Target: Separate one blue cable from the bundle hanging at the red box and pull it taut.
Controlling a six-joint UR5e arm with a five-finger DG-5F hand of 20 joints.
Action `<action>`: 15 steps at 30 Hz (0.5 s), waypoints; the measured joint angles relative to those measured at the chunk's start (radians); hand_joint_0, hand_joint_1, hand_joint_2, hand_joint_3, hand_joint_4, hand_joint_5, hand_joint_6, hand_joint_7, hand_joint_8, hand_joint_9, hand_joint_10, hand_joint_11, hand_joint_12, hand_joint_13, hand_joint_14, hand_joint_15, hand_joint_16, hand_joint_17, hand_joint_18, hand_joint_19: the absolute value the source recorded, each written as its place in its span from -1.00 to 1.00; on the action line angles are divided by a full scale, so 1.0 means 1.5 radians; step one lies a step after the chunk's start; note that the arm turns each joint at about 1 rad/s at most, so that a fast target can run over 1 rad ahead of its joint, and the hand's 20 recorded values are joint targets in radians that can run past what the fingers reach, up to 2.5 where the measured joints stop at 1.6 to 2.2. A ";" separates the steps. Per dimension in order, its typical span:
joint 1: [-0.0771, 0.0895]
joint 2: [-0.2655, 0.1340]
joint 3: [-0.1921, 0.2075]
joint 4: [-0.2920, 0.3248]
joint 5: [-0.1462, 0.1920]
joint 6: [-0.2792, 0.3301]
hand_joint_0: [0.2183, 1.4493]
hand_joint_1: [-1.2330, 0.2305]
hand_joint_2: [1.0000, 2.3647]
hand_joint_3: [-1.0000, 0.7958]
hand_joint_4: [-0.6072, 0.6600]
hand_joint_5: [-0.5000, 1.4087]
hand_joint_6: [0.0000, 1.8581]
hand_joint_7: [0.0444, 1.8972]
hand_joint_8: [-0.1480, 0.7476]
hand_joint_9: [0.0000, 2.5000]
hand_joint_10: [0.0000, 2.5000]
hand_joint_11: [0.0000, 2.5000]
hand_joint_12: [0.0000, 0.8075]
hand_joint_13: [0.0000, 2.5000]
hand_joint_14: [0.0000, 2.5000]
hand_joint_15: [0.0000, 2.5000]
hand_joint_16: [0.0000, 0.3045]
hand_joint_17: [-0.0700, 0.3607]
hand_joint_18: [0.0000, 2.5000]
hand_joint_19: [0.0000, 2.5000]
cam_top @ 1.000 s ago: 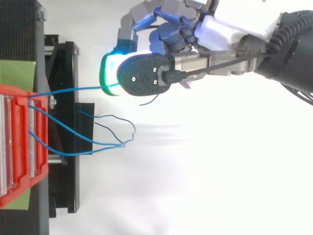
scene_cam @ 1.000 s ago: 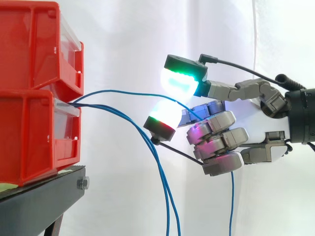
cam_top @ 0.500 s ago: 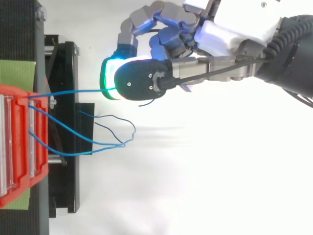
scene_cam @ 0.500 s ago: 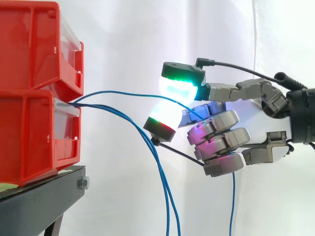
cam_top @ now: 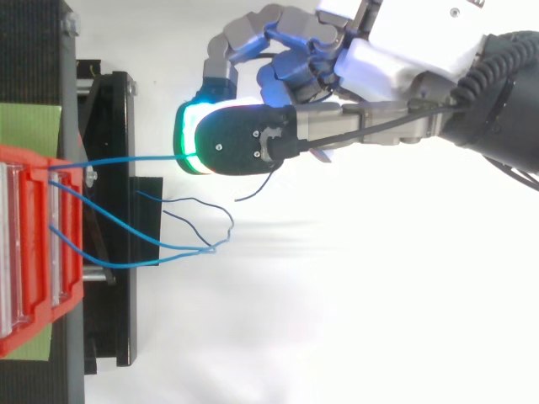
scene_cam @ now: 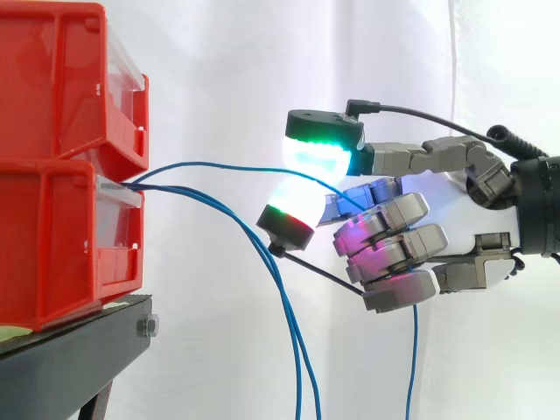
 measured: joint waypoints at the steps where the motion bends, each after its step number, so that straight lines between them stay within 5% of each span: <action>1: 0.000 0.000 0.000 0.000 0.000 0.001 -0.31 -0.25 -0.97 0.06 0.01 -0.67 0.05 0.12 0.11 -0.38 0.39 -0.15 -0.11 -0.31 1.00 -0.10 -0.71 -0.22 -0.01 0.22; 15: 0.004 0.000 0.000 0.021 -0.004 0.003 -0.25 -0.27 -0.99 0.17 -0.19 -0.64 0.04 0.29 0.15 -0.33 0.39 -0.16 -0.08 -0.28 1.00 -0.13 -0.69 -0.18 0.03 0.21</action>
